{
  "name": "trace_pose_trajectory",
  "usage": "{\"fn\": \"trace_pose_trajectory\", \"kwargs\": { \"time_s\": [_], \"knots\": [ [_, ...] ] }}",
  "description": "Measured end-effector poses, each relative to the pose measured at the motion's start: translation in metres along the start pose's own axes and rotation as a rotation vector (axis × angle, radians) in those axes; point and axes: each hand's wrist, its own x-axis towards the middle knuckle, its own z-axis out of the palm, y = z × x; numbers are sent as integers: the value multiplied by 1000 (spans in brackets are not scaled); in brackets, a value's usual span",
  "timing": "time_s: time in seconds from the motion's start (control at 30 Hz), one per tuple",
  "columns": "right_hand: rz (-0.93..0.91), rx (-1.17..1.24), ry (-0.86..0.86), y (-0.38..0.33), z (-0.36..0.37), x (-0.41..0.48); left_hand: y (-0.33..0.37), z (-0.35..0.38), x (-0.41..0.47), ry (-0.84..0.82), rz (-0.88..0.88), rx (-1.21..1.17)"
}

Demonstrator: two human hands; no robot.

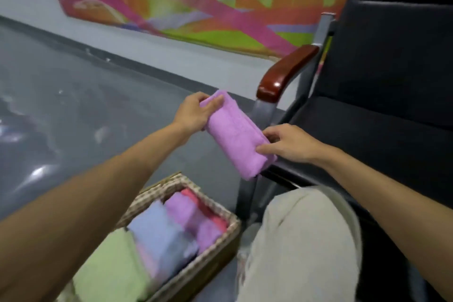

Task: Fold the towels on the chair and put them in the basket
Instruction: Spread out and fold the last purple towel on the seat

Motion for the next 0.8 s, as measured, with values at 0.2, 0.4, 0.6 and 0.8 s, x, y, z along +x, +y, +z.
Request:
{"fn": "trace_pose_trajectory", "kwargs": {
  "time_s": [0.2, 0.4, 0.6, 0.8],
  "knots": [
    [-64, 64, -318, -78, 134, 31, -110, -111, -66, -125, -303, 24],
    [-19, 138, -518, -105, 254, 20, -210, -162, -127, -236, -497, 167],
    [25, -123, -522, -77, 307, 5, -279, -115, -154, -252, -463, 377],
    [1, -96, -516, -78, 341, 16, -298, -99, -151, -114, -476, 531]
  ]
}}
